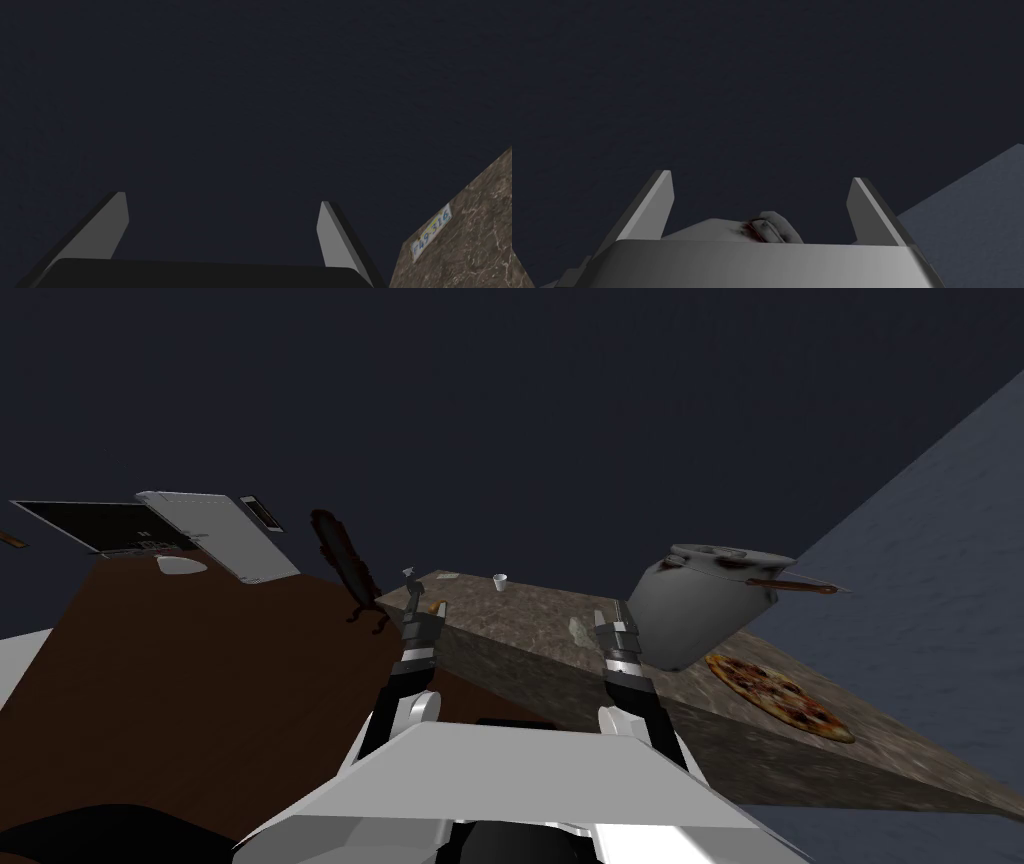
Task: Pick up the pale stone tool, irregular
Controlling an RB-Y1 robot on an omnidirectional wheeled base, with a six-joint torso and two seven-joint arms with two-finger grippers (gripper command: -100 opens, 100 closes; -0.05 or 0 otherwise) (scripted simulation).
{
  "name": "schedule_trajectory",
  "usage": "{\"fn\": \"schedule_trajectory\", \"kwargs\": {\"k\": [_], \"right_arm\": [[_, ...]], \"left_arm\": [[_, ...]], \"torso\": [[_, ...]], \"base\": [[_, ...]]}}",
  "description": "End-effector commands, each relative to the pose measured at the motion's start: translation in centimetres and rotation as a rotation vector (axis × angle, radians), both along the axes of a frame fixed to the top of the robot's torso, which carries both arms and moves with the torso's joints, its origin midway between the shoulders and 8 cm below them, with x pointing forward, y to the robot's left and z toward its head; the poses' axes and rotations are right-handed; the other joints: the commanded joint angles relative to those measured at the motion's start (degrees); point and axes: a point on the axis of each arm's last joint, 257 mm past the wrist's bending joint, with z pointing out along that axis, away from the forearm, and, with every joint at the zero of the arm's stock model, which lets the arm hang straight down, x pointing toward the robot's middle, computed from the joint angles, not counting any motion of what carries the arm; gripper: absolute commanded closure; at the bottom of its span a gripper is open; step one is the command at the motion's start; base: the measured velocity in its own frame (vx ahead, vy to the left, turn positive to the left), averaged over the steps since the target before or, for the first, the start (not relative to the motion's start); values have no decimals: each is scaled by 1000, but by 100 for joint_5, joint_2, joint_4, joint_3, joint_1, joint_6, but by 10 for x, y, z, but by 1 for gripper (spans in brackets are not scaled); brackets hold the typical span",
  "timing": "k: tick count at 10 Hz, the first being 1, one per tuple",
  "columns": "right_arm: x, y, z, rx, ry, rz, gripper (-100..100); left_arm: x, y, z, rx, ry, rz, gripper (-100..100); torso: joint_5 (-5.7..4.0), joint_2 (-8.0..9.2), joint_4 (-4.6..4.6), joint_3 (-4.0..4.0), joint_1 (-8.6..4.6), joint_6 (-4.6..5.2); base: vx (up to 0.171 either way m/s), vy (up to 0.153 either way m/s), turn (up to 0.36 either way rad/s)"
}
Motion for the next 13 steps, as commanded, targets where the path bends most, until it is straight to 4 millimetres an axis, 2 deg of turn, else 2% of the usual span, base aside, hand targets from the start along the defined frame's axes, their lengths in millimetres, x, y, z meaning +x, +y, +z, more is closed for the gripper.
{"fn": "schedule_trajectory", "kwargs": {"k": [1,4,7,8,10,11,13], "right_arm": [[1,2,-9,-35,26,14,-100],[2,7,-44,-128,116,46,-100],[-4,8,-100,-242,253,79,-100],[-4,8,-101,-255,256,86,-100],[-15,5,-147,-339,364,110,-100],[-16,4,-149,-352,370,116,-100],[-36,-3,-200,-447,493,146,-100]], "left_arm": [[0,0,0,0,0,0,0],[0,0,0,0,0,0,0],[0,0,0,0,0,0,0],[0,0,0,0,0,0,0],[0,0,0,0,0,0,0],[0,0,0,0,0,0,0],[0,0,0,0,0,0,0]], "torso": [[0,0,0,0,0,0],[2,0,0,0,9,0],[2,-6,-1,-3,11,-1],[3,-5,-2,-3,13,0],[2,-1,0,-1,10,0],[2,-1,0,-1,13,-1],[2,-1,0,0,10,0]], "base": [[4,10,15],[4,29,35],[13,38,59],[7,33,17],[5,38,72],[4,34,35],[9,41,82]]}}
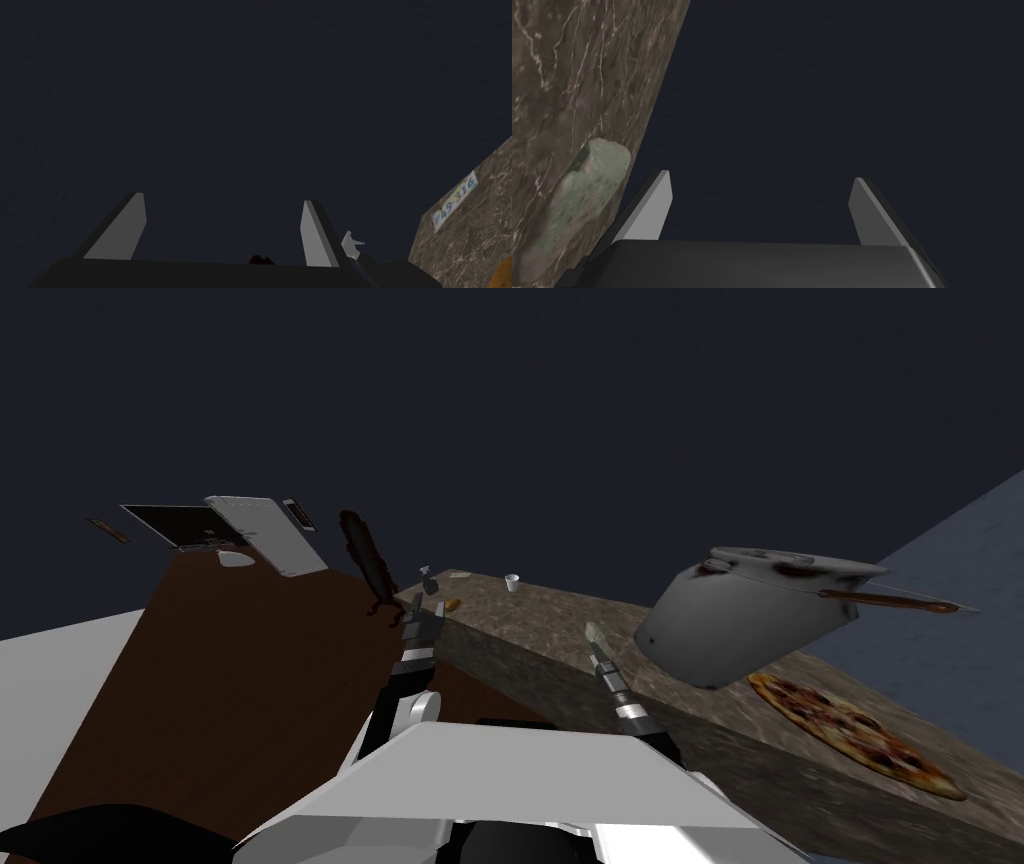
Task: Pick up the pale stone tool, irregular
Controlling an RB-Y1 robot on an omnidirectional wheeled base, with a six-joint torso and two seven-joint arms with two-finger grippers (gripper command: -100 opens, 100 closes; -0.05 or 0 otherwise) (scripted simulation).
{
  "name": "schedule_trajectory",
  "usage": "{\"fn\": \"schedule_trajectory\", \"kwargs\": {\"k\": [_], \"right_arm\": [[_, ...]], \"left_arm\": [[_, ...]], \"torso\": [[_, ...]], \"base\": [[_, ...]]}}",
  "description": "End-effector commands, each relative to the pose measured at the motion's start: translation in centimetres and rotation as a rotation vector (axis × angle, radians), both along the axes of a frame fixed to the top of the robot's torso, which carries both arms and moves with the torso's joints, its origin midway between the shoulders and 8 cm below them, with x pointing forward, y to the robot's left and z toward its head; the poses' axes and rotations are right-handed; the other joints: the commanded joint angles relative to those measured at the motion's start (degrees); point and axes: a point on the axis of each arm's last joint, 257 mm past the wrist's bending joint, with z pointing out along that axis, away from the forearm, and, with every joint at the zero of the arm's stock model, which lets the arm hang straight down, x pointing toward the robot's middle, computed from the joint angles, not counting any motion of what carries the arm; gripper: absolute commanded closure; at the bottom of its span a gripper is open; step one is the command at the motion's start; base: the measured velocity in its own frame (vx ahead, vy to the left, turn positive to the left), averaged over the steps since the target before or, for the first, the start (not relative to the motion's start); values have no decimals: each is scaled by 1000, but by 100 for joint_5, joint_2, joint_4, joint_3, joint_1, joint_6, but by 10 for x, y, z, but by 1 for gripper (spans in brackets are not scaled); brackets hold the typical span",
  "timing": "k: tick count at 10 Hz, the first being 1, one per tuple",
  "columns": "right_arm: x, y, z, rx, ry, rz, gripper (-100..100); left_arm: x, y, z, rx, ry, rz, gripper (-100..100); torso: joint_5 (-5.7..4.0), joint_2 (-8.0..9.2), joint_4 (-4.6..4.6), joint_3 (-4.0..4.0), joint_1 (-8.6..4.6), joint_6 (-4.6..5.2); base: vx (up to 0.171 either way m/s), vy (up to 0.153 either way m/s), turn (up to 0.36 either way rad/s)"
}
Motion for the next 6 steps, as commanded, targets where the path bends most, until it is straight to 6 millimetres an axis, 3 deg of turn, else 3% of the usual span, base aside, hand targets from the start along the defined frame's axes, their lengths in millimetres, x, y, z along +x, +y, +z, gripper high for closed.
{"fn": "schedule_trajectory", "kwargs": {"k": [1,3,6], "right_arm": [[-9,-4,-17,-44,44,17,-100],[-37,-15,-66,-145,165,50,-100],[-60,-31,-99,-226,257,81,-100]], "left_arm": [[0,0,0,0,0,0,0],[0,0,0,0,0,0,0],[0,0,0,0,0,0,0]], "torso": [[0,0,0,0,0,0],[0,-1,0,0,-2,1],[1,-3,-1,-2,1,1]], "base": [[8,36,47],[17,49,117],[17,42,71]]}}
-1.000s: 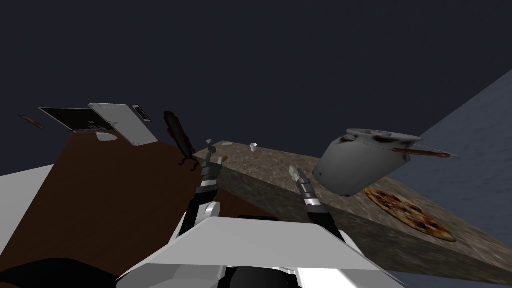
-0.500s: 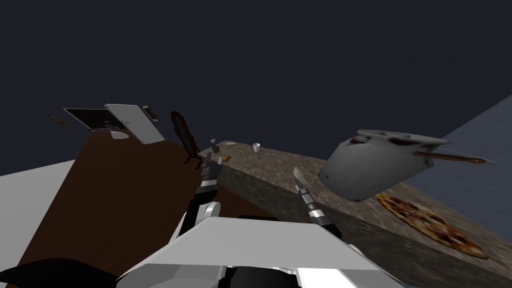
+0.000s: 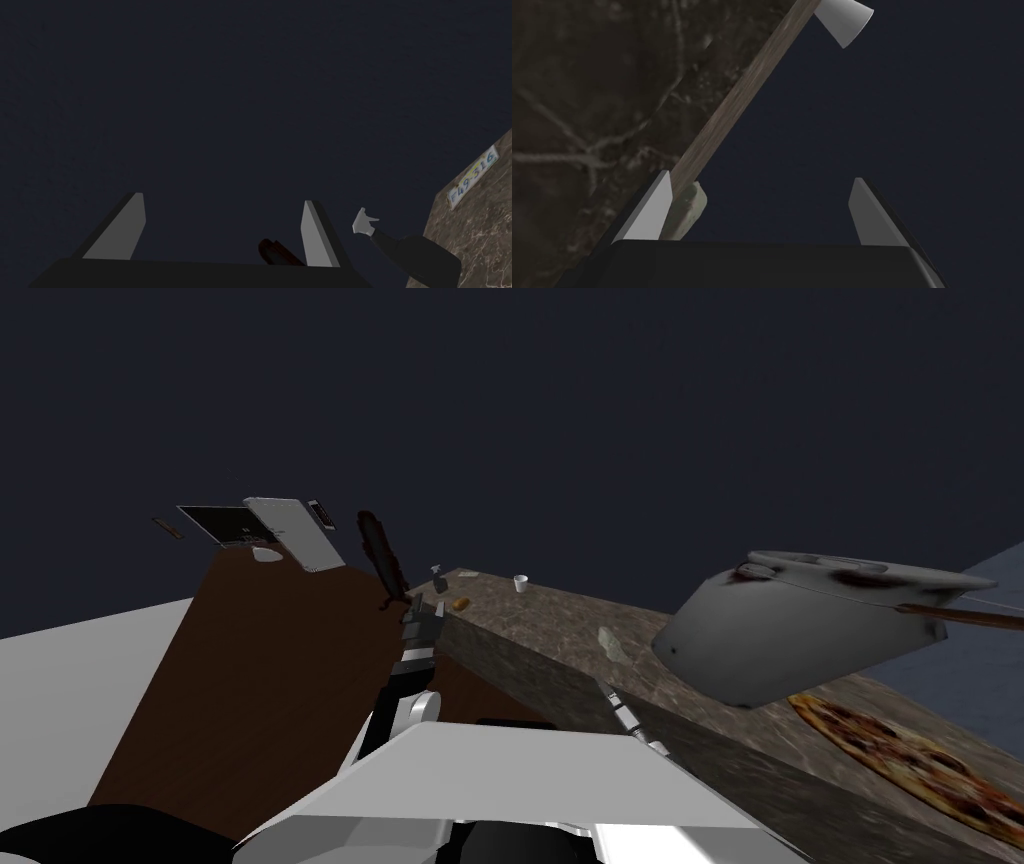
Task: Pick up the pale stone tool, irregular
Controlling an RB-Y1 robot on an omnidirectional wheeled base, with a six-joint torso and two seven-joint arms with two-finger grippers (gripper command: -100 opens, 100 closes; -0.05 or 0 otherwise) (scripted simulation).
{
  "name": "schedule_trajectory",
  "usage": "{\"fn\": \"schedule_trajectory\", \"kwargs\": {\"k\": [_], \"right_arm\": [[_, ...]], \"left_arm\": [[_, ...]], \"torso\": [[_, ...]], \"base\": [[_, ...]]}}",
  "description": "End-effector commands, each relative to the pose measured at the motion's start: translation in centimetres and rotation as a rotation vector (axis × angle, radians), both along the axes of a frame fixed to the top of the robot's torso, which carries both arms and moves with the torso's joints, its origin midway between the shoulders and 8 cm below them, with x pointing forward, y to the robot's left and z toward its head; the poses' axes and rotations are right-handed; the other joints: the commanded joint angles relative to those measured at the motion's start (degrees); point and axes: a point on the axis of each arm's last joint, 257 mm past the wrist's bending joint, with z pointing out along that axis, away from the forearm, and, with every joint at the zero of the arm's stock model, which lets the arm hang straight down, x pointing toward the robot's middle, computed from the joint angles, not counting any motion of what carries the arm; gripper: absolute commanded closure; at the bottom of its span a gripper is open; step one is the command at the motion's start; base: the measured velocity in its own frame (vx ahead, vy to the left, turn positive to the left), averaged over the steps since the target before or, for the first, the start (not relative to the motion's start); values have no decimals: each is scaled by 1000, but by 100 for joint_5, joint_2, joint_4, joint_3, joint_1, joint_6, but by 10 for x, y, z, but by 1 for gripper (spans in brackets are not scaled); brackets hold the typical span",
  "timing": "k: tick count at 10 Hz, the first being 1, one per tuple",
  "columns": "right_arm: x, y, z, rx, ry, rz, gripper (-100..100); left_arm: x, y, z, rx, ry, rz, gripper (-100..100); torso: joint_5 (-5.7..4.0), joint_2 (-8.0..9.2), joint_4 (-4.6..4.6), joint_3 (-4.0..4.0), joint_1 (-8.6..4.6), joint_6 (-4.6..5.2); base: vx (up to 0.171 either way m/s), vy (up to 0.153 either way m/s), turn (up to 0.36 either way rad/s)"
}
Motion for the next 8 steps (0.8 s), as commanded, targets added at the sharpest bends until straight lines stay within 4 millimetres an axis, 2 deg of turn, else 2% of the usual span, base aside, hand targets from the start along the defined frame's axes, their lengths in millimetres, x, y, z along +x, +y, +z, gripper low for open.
{"fn": "schedule_trajectory", "kwargs": {"k": [1,2,3,5,6,7,8], "right_arm": [[-22,-14,-29,-67,84,22,-100],[-24,-17,-30,-78,91,29,-100],[-47,-29,-53,-130,158,48,-100],[-49,-32,-55,-143,167,55,-100],[-70,-44,-70,-202,224,90,-100],[-76,-50,-76,-208,243,83,-100],[-99,-64,-90,-267,303,117,-100]], "left_arm": [[0,0,0,0,0,0,0],[0,0,0,0,0,0,0],[0,0,0,0,0,0,0],[0,0,0,0,0,0,0],[0,0,0,0,0,0,0],[0,0,0,0,0,0,0],[0,0,0,0,0,0,0]], "torso": [[0,0,0,0,0,0],[0,2,0,1,1,-1],[0,2,1,1,-1,0],[1,-2,0,-1,2,0],[-1,0,0,0,-5,0],[0,0,0,0,-1,-2],[0,0,0,0,-1,0]], "base": [[9,37,98],[8,34,58],[16,52,128],[18,27,23],[16,38,151],[16,33,62],[20,40,124]]}}
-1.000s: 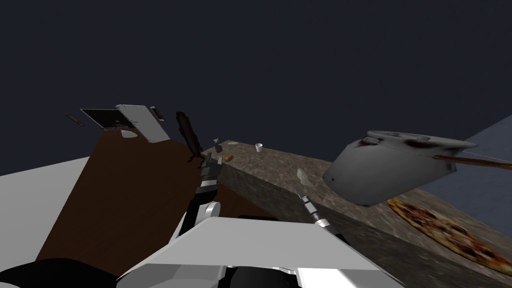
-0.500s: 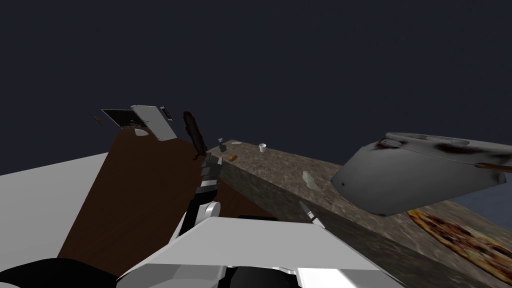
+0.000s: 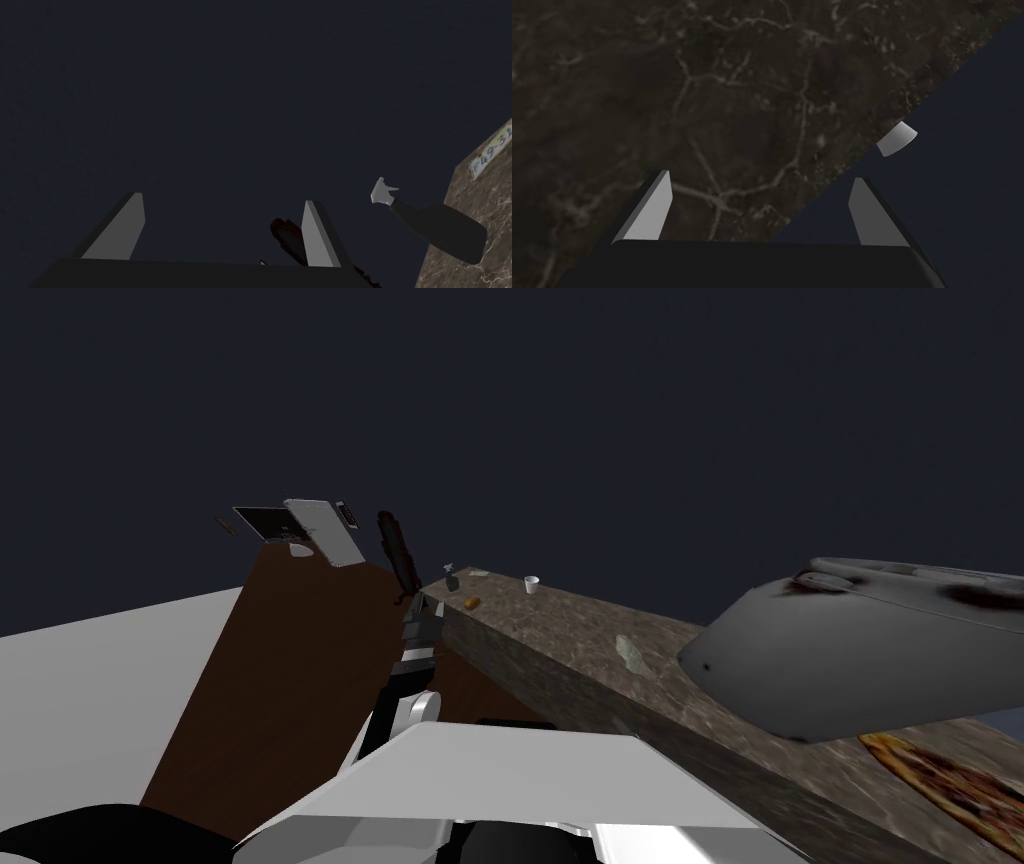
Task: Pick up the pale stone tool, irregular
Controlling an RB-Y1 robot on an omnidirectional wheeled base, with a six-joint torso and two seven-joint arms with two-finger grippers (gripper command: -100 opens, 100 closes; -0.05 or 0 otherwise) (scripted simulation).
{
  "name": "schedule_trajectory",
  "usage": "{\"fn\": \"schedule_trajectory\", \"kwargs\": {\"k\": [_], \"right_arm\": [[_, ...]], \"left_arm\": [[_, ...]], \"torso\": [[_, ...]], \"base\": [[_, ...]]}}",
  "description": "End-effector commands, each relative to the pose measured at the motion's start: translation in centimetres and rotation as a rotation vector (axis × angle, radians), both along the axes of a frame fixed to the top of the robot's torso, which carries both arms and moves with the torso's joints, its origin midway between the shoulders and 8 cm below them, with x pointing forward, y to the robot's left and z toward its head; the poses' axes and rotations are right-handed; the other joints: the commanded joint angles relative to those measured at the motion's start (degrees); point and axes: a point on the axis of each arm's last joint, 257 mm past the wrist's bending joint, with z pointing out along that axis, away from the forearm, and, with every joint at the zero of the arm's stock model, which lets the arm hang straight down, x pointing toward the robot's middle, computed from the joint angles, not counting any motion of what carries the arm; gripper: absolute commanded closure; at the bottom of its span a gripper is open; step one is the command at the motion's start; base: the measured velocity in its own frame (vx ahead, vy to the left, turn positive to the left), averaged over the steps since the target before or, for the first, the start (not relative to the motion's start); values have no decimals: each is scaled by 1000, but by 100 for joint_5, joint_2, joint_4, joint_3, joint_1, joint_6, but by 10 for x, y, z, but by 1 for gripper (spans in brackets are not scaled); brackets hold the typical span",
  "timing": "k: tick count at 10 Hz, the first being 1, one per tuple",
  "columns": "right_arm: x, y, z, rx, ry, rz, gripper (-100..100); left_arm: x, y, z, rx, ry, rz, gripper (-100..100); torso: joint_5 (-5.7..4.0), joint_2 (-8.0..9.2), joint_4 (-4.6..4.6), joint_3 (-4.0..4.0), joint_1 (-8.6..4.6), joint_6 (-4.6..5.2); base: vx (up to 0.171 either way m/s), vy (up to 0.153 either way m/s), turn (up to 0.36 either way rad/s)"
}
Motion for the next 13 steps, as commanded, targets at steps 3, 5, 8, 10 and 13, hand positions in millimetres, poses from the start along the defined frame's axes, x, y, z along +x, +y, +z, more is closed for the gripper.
{"fn": "schedule_trajectory", "kwargs": {"k": [3,5,8,10,13], "right_arm": [[-71,-44,-37,-146,177,71,-100],[-79,-55,-42,-165,202,70,-100],[-134,-97,-54,-279,335,142,-100],[-171,-128,-59,-344,423,166,-100],[-227,-172,-56,-441,554,225,-100]], "left_arm": [[0,0,0,0,0,0,0],[0,0,0,0,0,0,0],[0,0,0,0,0,0,0],[0,0,0,0,0,0,0],[0,0,0,0,0,0,0]], "torso": [[1,-2,-1,-1,3,1],[2,-3,0,-2,10,3],[0,1,1,1,-3,2],[0,0,0,0,3,3],[2,1,0,1,5,1]], "base": [[28,53,144],[22,43,29],[21,37,126],[23,47,104],[26,49,159]]}}
